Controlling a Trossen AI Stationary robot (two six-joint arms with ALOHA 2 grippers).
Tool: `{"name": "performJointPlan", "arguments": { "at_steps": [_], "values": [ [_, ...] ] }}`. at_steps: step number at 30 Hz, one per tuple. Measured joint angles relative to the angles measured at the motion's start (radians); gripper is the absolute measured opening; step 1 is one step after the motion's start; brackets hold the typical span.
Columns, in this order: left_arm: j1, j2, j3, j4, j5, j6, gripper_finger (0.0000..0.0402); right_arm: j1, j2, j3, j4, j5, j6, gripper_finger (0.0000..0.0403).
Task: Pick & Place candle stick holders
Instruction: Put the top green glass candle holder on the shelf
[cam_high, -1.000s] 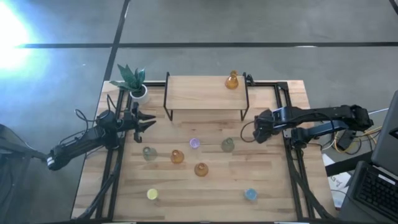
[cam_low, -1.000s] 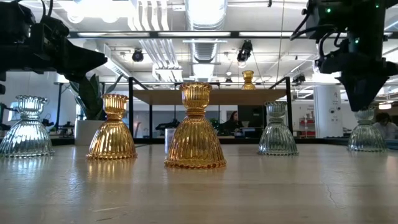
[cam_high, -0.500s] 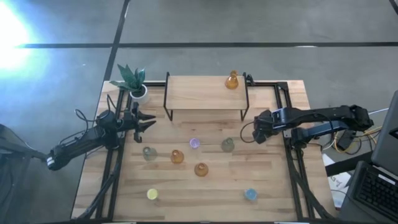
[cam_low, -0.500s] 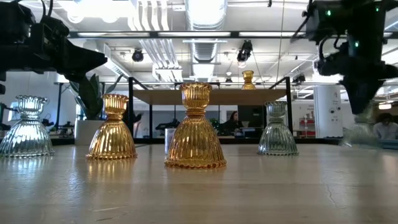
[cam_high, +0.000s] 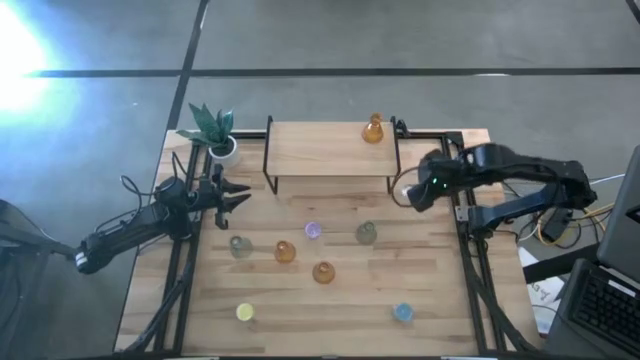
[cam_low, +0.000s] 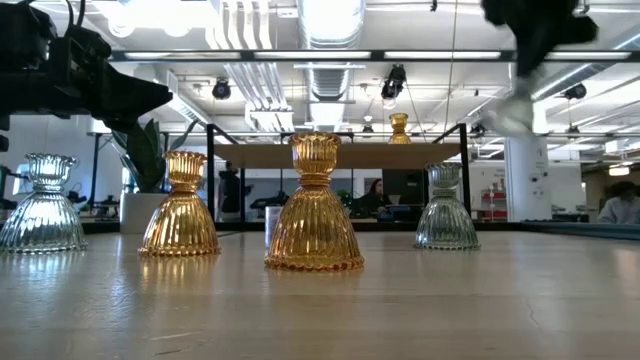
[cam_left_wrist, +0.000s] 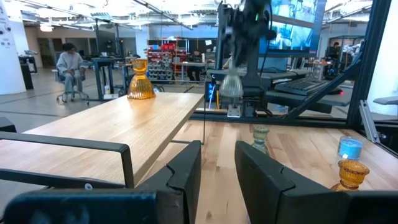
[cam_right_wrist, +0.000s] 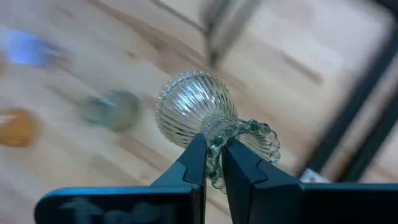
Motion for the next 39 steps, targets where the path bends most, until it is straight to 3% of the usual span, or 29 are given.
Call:
{"name": "performJointPlan", "arguments": {
  "at_steps": [5,10,23,27,39],
  "values": [
    [0.000,0.000,0.000,0.000,0.000,0.000,0.0104,0.000,0.131,0.274,0.005,0.001,-0.195,0.0022],
    [0.000,0.000,0.000,0.000,0.000,0.000,0.0104,-0.019,0.330,0.521,-0.010,-0.002,-0.495,0.0022],
    [0.000,0.000,0.000,0.000,0.000,0.000,0.0104,-0.183,0.785,1.046,-0.130,-0.002,-1.085,0.0022],
    [0.000,0.000,0.000,0.000,0.000,0.000,0.0104,-0.232,0.817,1.019,-0.090,-0.036,-1.202,0.0022],
    [0.000,0.010,0.000,0.000,0.000,0.000,0.0104,-0.319,0.939,1.055,-0.098,-0.066,-1.333,0.0022]
  ]
}}
